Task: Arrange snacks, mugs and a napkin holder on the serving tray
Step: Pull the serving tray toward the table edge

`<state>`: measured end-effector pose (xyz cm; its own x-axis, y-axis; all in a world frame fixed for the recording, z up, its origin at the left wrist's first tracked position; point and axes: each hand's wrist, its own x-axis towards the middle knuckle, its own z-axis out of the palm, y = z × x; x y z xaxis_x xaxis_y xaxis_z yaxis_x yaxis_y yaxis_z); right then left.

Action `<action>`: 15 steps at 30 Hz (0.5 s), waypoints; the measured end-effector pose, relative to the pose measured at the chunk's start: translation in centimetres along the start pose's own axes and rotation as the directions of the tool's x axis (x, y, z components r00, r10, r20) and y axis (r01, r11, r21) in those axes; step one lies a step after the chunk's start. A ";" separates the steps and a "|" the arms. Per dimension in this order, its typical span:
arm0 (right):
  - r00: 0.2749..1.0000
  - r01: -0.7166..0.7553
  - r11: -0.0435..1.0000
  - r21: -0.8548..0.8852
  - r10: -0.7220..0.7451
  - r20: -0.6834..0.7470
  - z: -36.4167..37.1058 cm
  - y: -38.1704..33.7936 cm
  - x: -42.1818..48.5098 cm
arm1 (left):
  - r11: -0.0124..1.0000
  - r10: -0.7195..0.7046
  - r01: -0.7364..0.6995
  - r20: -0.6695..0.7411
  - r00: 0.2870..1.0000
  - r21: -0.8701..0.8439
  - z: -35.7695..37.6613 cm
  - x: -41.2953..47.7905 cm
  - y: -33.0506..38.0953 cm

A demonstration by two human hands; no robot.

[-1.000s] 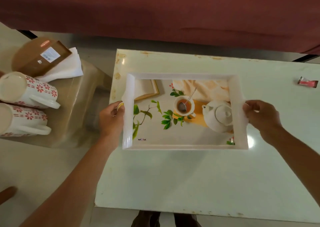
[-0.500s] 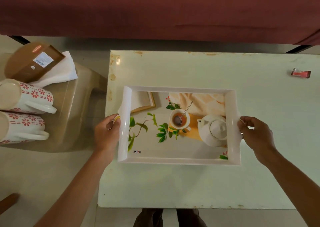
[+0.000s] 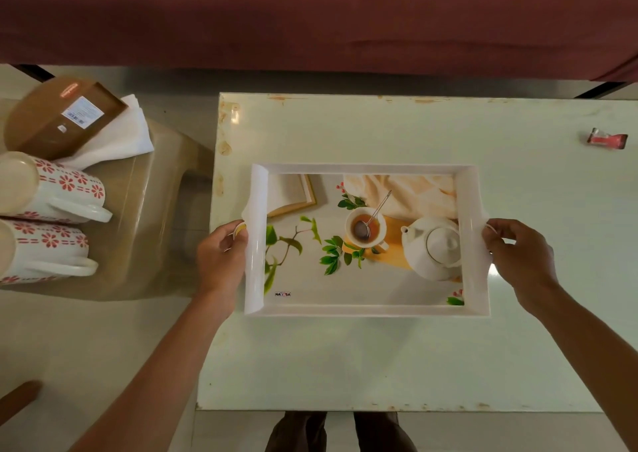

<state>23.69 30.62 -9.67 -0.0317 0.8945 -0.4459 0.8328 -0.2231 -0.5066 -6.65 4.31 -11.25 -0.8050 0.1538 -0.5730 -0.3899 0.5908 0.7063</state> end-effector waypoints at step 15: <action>0.970 0.239 0.953 -0.184 -0.242 0.004 -1.0 -1.0 -1.8 | 1.000 0.012 -0.012 0.004 1.000 -0.026 -1.4 -1.4 0.5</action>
<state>23.42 29.58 -7.63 -0.2345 0.9205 -0.3126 0.8882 0.0722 -0.4537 -6.31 3.29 -9.48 -0.8078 0.1640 -0.5662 -0.3920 0.5679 0.7238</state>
